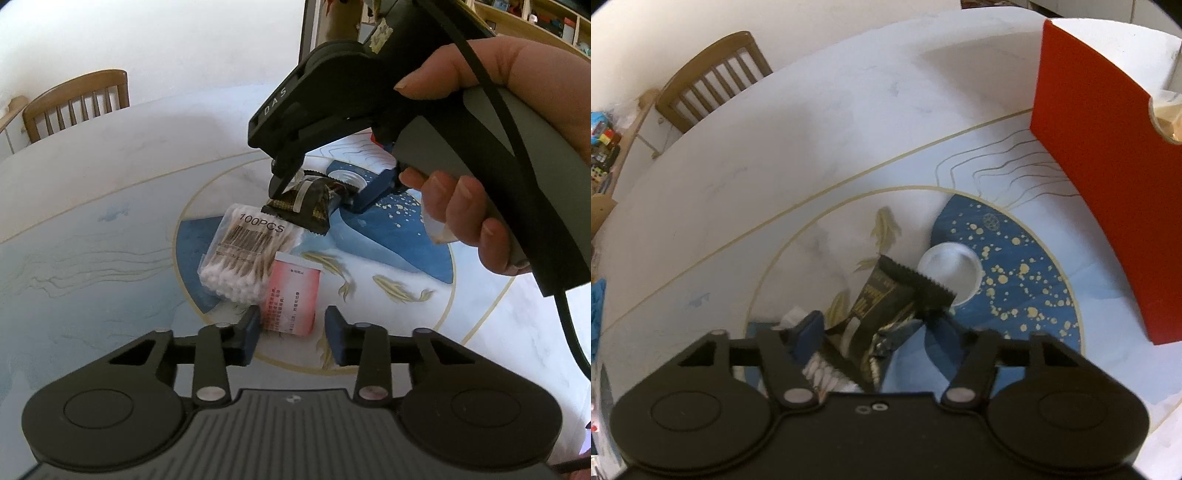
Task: Organize objects
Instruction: 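Grasp the pink-and-white packet with the left tool while the right tool grasps the black snack bag, then carry the pink packet and black snack bag into the red box with both tools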
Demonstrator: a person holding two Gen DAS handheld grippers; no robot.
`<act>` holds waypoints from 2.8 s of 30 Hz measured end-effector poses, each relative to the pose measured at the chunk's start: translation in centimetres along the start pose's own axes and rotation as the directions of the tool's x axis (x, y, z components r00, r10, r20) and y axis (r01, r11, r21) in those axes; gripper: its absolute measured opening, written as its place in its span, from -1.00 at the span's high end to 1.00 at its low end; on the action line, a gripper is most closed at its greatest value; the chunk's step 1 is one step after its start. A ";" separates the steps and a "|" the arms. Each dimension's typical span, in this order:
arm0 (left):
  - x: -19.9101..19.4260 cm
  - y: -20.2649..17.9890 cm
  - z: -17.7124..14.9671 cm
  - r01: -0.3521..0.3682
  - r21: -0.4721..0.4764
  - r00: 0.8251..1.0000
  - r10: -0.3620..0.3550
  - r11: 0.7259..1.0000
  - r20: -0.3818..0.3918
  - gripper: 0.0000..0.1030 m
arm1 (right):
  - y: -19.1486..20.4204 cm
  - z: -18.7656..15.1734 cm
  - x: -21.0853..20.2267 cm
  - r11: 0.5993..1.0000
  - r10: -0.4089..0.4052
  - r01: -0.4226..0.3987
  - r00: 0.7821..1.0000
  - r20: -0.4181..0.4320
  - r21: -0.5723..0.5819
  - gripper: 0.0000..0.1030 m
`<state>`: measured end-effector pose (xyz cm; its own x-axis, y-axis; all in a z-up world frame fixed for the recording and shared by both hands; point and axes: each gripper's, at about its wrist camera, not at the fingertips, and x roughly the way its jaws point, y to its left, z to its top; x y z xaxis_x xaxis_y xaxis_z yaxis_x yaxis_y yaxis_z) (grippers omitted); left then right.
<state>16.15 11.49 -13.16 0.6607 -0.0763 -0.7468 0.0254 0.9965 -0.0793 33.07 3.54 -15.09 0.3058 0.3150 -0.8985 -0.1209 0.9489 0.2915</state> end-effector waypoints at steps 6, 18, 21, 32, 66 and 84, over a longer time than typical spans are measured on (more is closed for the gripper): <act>-0.2 -0.1 0.0 0.007 -0.007 1.000 -0.007 1.000 -0.005 0.46 | -0.4 -0.8 -0.3 0.999 0.034 -0.034 0.999 -0.009 -0.016 0.11; -1.9 -0.8 -1.1 0.045 -0.039 0.999 -0.046 0.998 -0.019 0.48 | -3.8 -3.9 -3.3 0.995 0.086 -0.087 0.996 -0.026 -0.054 0.26; -2.5 -0.8 -1.4 0.073 -0.072 0.997 -0.076 0.995 -0.032 0.48 | -4.6 -5.4 -4.5 0.991 0.097 -0.100 0.995 -0.035 -0.087 0.27; -4.2 -1.2 -2.7 0.121 -0.149 0.990 -0.129 0.982 -0.050 0.48 | -7.3 -9.9 -7.9 0.957 0.145 -0.158 0.987 -0.071 -0.243 0.33; -4.6 -13.1 10.6 0.137 -0.043 0.985 -0.131 0.990 0.113 0.49 | -19.8 -1.4 -18.5 0.930 0.261 -0.210 0.955 0.139 -0.300 0.33; 0.7 -21.5 16.4 0.157 0.074 0.983 -0.163 0.985 0.080 0.49 | -29.5 5.3 -18.2 0.974 0.165 -0.117 0.953 0.253 -0.192 0.33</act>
<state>28.40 -9.41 -1.16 0.7055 -0.2346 -0.6688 0.1845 0.9719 -0.1463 36.12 -30.03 -5.57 0.5104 0.4614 -0.7257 -0.3349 0.8839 0.3264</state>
